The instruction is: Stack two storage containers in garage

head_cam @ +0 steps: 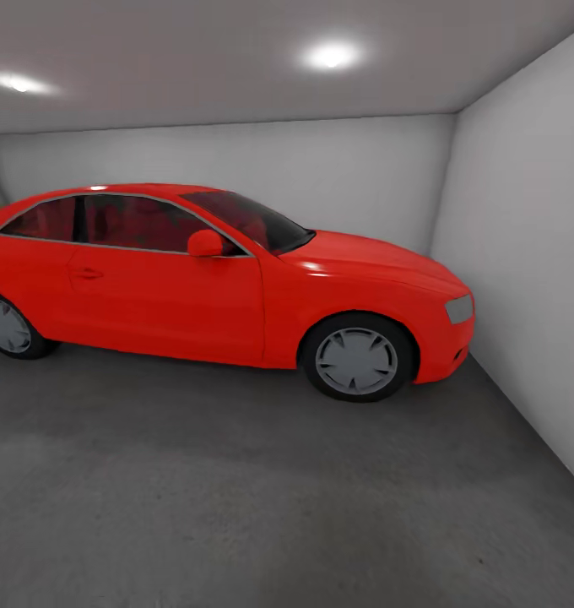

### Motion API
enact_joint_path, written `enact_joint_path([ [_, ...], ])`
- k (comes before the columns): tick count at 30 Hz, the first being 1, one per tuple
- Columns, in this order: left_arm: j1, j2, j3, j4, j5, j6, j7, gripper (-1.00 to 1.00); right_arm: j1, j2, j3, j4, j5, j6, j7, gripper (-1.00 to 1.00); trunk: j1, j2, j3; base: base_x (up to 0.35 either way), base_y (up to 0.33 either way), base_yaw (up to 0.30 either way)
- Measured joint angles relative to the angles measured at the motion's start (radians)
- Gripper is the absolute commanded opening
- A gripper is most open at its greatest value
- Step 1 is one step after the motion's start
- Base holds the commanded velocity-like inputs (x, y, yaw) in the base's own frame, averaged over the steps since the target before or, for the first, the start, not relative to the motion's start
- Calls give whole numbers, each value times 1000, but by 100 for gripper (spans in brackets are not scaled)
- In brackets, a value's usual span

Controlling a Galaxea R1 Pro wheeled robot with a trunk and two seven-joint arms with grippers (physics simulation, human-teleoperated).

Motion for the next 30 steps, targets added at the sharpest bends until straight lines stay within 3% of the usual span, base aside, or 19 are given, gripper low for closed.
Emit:
enact_joint_path([
  [17,0,0,0,-1,1,0,0,100,0,2,-1,0,-4,-95,0,100,0,0,0,0,0,298],
  [22,0,-5,3,-52,3,-13,0,100,0,-3,-1,1,-5,-99,0,100,0,0,0,0,0,300],
  [30,0,-4,4,-62,4,-33,0,100,0,-5,-1,4,-6,-99,0,100,0,0,0,0,0,300],
])
